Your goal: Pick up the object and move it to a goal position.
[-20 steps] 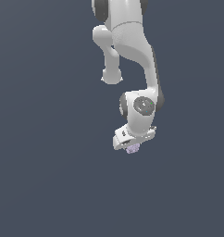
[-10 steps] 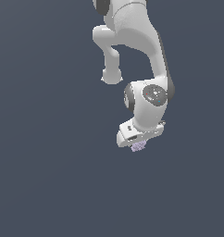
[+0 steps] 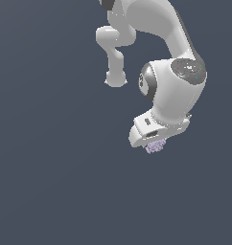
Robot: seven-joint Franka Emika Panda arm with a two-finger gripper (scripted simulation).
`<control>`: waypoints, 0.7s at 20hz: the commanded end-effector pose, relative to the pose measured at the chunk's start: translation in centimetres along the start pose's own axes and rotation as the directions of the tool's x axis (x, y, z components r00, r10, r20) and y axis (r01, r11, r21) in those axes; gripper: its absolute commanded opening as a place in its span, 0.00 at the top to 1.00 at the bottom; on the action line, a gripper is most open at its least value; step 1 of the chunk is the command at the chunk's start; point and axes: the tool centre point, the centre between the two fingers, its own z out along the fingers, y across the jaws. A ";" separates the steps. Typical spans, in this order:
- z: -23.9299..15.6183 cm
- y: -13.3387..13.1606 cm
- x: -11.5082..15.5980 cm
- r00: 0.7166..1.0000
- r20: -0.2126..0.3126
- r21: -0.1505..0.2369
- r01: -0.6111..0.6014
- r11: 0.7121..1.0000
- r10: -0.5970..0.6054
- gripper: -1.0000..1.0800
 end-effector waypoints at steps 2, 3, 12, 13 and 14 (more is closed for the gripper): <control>-2.4 -0.4 0.8 1.000 0.002 0.000 0.000 1.000 0.000 1.00; -2.9 -0.5 1.0 1.000 0.002 0.000 0.000 1.000 0.000 1.00; -5.4 -0.9 2.1 1.000 0.002 0.000 -0.001 1.000 0.001 1.00; -5.4 -0.9 2.1 1.000 0.002 0.000 -0.001 1.000 0.001 1.00; -5.5 -0.9 2.2 1.000 0.002 0.000 -0.001 1.000 0.001 1.00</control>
